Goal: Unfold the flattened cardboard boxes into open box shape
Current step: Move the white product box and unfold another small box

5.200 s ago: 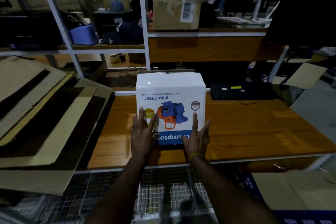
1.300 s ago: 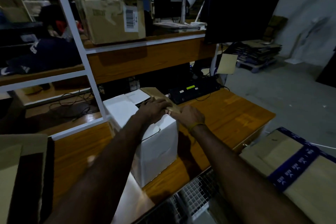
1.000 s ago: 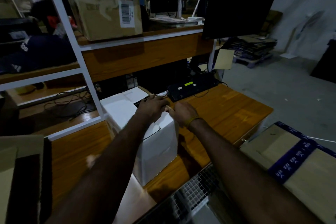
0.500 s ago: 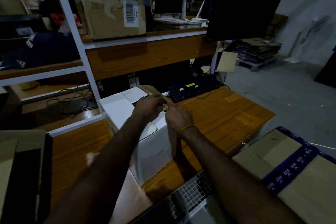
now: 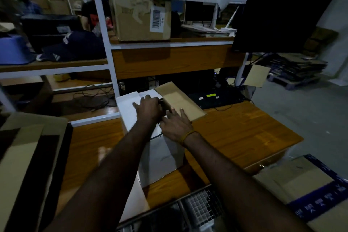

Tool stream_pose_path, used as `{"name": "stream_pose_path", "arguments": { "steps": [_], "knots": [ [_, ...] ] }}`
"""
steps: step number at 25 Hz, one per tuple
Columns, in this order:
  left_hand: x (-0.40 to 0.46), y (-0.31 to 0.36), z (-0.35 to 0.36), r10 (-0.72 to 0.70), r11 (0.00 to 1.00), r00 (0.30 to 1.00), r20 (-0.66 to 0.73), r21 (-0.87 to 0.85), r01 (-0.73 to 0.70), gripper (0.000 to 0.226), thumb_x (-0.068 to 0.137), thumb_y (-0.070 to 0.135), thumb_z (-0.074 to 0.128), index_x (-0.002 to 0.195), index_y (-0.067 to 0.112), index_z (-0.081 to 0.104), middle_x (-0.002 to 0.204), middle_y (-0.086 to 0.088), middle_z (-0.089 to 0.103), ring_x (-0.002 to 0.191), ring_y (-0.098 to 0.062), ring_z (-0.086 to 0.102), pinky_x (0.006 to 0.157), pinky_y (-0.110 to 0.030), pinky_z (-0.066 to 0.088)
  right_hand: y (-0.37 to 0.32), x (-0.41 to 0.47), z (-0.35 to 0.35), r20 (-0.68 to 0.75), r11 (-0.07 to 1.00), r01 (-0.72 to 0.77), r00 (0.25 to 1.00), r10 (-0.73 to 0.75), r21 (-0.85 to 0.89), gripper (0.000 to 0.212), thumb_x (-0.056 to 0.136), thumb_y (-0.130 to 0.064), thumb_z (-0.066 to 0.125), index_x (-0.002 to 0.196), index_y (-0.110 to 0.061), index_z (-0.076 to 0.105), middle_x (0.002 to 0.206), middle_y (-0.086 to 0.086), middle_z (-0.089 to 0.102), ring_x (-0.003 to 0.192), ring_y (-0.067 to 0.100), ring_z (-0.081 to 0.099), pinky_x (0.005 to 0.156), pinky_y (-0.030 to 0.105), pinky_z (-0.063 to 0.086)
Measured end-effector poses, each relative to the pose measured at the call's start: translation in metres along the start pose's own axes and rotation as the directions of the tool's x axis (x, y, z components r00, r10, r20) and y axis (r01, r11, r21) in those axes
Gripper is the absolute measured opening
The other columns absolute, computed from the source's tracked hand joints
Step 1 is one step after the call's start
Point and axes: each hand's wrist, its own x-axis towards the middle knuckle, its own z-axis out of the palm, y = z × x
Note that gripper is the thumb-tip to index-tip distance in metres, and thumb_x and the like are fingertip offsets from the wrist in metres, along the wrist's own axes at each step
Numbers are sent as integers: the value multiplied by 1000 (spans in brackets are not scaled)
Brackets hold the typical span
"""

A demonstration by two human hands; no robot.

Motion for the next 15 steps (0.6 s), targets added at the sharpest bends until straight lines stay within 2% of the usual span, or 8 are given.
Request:
{"name": "stream_pose_path", "arguments": {
  "steps": [3, 5, 7, 9, 11, 15],
  "knots": [
    [4, -4, -4, -57, 998, 996, 73, -2, 58, 24, 88, 25, 61, 108, 14, 68, 119, -14, 59, 124, -34, 46, 110, -61, 23, -1, 6, -2, 37, 997, 81, 996, -81, 18, 49, 103, -34, 26, 150, -23, 32, 156, 11, 31, 143, 36, 26, 117, 61, 7],
    [10, -10, -12, -78, 996, 993, 86, -25, 80, 23, 87, 20, 60, 104, 10, 72, 114, -15, 65, 119, -35, 52, 108, -56, 34, -4, 7, -3, 18, 990, 107, 994, -109, 94, 52, 101, -35, 31, 152, -23, 28, 157, 8, 30, 142, 39, 28, 117, 56, 11],
    [15, -18, -25, -66, 996, 994, 89, -47, 70, 25, 84, 15, 60, 103, 8, 75, 108, -17, 70, 109, -36, 60, 97, -47, 49, -9, 5, -5, -31, 976, 160, 987, -157, 150, 57, 98, -37, 41, 151, -21, 27, 157, 9, 30, 139, 40, 31, 115, 51, 20],
    [14, -26, -44, -62, 998, 994, 89, -23, 65, 28, 85, 10, 61, 110, 8, 74, 110, -16, 70, 105, -33, 63, 90, -39, 53, -17, 6, -10, -99, 946, 231, 972, -213, 227, 59, 97, -41, 46, 150, -21, 30, 154, 9, 37, 135, 35, 39, 109, 50, 27],
    [11, -35, -60, -78, 997, 994, 75, 0, 78, 32, 88, 6, 61, 118, 10, 71, 116, -15, 69, 107, -31, 64, 88, -37, 51, -28, 8, -15, -118, 920, 280, 959, -256, 276, 61, 96, -47, 48, 150, -26, 27, 149, 7, 44, 131, 33, 44, 108, 55, 28],
    [-2, -59, -84, -138, 990, 990, -7, 36, 138, 35, 88, 4, 59, 122, 11, 67, 122, -17, 66, 108, -31, 64, 88, -37, 53, -48, 28, -19, 1, 904, 317, 944, -331, 287, 77, 92, -53, 51, 154, -35, 10, 141, 7, 50, 129, 36, 45, 108, 66, 22]
  ]
}}
